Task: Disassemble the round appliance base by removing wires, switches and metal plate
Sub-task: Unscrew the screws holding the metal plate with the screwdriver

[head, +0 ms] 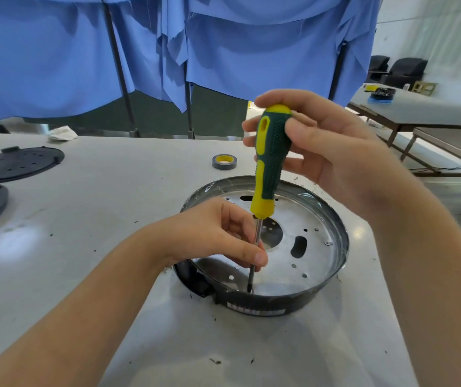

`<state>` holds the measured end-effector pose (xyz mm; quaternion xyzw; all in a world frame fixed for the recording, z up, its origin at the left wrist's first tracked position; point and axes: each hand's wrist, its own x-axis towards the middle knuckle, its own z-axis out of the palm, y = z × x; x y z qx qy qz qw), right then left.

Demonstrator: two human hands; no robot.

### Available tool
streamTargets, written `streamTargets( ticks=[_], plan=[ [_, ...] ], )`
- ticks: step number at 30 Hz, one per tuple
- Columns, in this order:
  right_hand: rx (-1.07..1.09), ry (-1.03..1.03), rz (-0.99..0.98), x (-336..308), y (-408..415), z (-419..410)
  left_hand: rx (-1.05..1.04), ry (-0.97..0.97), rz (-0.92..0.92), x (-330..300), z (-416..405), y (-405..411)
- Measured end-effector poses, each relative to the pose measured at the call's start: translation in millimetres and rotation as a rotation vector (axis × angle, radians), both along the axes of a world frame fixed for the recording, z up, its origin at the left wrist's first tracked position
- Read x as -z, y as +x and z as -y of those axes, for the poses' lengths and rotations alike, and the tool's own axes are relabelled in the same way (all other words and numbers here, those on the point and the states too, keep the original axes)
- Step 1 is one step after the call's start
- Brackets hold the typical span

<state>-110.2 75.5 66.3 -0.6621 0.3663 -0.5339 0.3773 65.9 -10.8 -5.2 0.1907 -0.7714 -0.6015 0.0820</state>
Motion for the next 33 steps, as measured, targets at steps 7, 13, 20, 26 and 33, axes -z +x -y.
streamTargets(
  ticks=[7, 13, 20, 26, 33],
  plan=[
    [0.439, -0.235, -0.256, 3, 18, 4, -0.005, -0.007, 0.016, 1, 2, 0],
    [0.211, -0.152, -0.161, -3, 5, -3, -0.012, -0.026, 0.049, -1, 0, -1],
    [0.195, -0.101, -0.176, 1, 11, 0, -0.016, -0.051, 0.070, -3, -3, 0],
    [0.469, -0.194, -0.266, 7, 18, 9, -0.031, -0.051, 0.078, -2, -1, -2],
    [0.223, -0.128, -0.082, 6, 4, 5, -0.002, 0.009, -0.014, 1, 6, 0]
  ],
)
